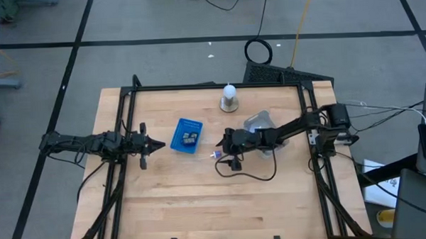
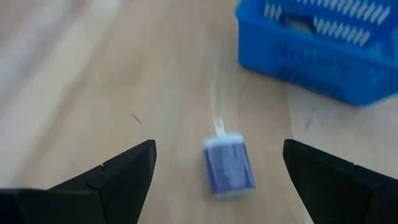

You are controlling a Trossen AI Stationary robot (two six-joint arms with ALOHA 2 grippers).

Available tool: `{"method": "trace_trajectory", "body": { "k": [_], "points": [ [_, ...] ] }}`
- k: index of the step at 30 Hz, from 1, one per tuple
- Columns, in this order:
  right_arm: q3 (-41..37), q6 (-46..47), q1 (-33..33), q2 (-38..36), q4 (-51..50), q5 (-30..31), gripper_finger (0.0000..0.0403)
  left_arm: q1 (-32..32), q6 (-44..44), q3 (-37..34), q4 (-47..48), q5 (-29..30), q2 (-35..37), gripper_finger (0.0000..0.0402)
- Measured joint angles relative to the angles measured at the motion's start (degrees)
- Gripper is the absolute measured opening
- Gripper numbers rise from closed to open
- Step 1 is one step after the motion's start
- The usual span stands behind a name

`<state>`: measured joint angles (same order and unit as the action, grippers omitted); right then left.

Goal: Pick & Place Office items
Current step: Put the blue charger into the gray bin

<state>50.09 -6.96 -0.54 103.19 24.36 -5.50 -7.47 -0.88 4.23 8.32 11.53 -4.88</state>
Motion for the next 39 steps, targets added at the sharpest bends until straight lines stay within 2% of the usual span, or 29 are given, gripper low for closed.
{"method": "trace_trajectory", "body": {
  "k": [4, 23, 39],
  "points": [
    [-0.11, -1.14, 0.0, 2.12, -0.62, 2.42, 0.034, -0.01, -0.08, 0.0, 0.0, 0.0, 0.01, 0.0026],
    [-0.04, -1.66, -0.02, 3.05, 1.99, 2.35, 0.0334, -0.01, 0.1, 0.0, 0.0, 0.0, 0.01, 0.0026],
    [0.08, -1.27, 0.0, 5.85, 5.77, 0.73, 0.0236, 0.0, 0.34, -0.02, 0.0, 0.02, -0.01, 0.0026]
  ]
}}
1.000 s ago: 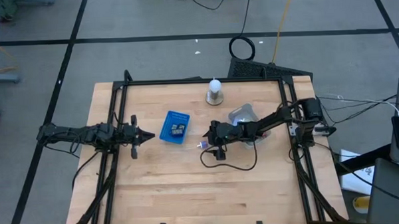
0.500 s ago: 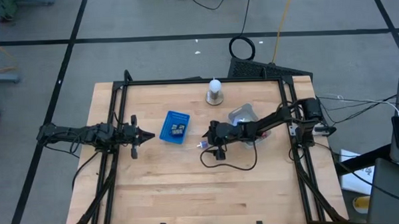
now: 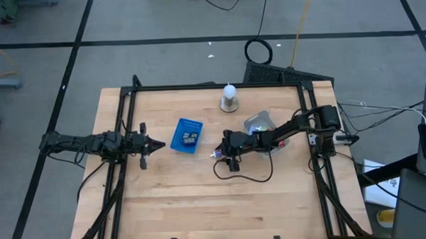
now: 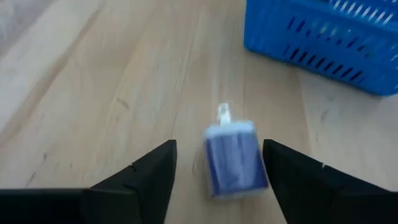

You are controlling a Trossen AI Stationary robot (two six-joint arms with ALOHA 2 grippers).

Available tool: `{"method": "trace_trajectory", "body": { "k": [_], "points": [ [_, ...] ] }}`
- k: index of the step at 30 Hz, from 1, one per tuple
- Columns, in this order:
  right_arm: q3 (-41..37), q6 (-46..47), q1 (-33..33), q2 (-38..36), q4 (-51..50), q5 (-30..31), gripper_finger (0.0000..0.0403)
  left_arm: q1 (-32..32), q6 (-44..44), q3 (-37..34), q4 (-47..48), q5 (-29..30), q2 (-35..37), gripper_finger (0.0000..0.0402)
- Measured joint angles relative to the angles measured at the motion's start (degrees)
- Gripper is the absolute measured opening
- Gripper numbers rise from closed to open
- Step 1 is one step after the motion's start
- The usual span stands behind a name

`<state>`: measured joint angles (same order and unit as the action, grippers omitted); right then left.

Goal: Pick & Place Office items
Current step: Put the blue charger into the gray bin

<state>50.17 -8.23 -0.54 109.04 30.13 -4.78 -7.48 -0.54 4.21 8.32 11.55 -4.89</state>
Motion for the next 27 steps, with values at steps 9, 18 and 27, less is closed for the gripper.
{"method": "trace_trajectory", "body": {
  "k": [9, 18, 27],
  "points": [
    [-0.08, -0.17, 0.0, 0.15, -1.34, 0.0, 0.0166, 0.0, 0.01, 0.0, 0.0, 0.0, 0.0, 0.0026],
    [-0.09, 0.5, 0.0, -0.31, -0.95, 0.12, 0.012, -0.01, -0.58, 0.0, -0.01, 0.0, 0.0, 0.0026],
    [-2.52, 3.06, 0.69, -17.43, -4.3, -4.28, 0.012, -0.01, -0.87, 0.0, 0.0, 0.0, 0.02, 0.0026]
  ]
}}
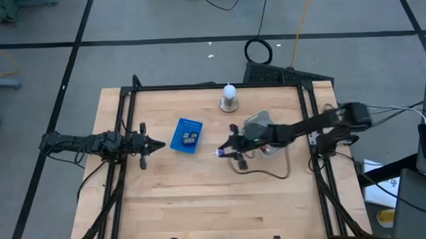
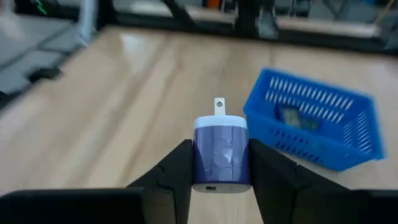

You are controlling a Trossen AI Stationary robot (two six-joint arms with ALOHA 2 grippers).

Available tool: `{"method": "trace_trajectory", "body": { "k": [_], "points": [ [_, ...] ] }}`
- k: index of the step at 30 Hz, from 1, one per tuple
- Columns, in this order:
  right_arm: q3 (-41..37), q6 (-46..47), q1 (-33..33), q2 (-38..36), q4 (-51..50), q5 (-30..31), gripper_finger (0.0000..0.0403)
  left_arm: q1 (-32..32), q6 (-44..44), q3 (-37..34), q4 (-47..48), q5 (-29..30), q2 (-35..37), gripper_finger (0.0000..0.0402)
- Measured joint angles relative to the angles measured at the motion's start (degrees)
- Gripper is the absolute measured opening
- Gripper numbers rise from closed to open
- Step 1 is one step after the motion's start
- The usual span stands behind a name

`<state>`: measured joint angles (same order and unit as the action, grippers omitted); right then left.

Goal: Pick & Place Office items
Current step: Put the blue charger into the gray bin

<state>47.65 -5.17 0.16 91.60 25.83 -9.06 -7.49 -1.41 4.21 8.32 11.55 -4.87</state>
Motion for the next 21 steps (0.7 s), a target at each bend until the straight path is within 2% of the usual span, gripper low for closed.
{"method": "trace_trajectory", "body": {
  "k": [6, 10, 13, 17, 21],
  "points": [
    [-10.44, 1.96, -1.07, -20.99, -0.94, 0.48, 0.012, 0.0, 0.26, 0.0, 0.0, -0.02, 0.0, 0.0026],
    [-20.19, 3.08, -1.74, -35.76, -0.98, 5.95, 0.012, 0.02, 1.58, 0.4, 1.04, 0.29, -0.02, 0.0026],
    [-27.01, 3.34, -2.54, -44.01, -1.29, 7.96, 0.012, 0.02, 2.35, 1.29, 0.88, 0.97, 0.0, 0.0026],
    [-32.36, 5.75, -3.41, -48.67, -4.1, 12.33, 0.012, 0.0, 2.62, 1.49, 0.96, 1.8, 0.0, 0.0026],
    [-32.78, 6.69, -3.58, -48.95, -13.4, 13.74, 0.012, 0.01, 1.51, 1.55, 0.97, 2.06, 0.0, 0.0026]
  ]
}}
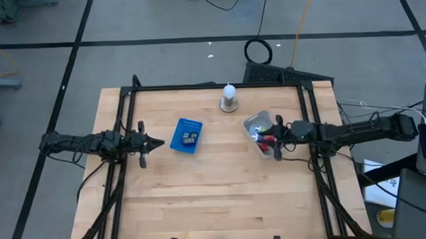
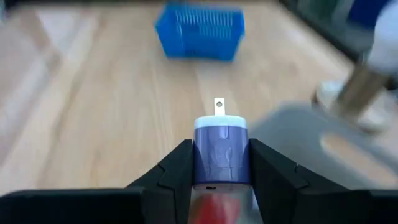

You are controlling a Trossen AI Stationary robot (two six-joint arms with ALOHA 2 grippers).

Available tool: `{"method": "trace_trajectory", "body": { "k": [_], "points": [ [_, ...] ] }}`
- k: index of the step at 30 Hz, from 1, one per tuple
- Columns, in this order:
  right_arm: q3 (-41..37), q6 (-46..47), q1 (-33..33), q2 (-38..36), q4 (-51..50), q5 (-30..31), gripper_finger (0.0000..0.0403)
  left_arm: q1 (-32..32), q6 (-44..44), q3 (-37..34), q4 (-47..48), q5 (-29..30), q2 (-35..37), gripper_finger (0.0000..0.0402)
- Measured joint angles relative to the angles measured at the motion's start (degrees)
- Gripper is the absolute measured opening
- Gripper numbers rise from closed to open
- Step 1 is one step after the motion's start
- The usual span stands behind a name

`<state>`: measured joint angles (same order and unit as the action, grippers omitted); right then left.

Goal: Pick & Place Office items
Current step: Put the blue charger into the gray bin

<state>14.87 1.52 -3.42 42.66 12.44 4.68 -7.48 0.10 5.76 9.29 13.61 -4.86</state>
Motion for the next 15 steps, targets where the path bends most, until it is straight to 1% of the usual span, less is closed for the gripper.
{"method": "trace_trajectory", "body": {
  "k": [6, 10, 15],
  "points": [
    [0.0, 2.99, -0.04, 0.34, -10.34, 4.25, 0.012, 0.0, -0.64, 0.02, 0.06, 0.0, 0.0, 0.0026],
    [0.0, 3.93, -0.04, 0.35, -14.96, 4.51, 0.012, -0.01, -0.66, 0.02, 0.06, -0.02, 0.0, 0.0026],
    [0.07, 4.94, -0.04, 0.63, -18.0, 4.85, 0.012, 0.01, -0.64, 0.04, 0.24, -0.04, 0.0, 0.0026]
  ]
}}
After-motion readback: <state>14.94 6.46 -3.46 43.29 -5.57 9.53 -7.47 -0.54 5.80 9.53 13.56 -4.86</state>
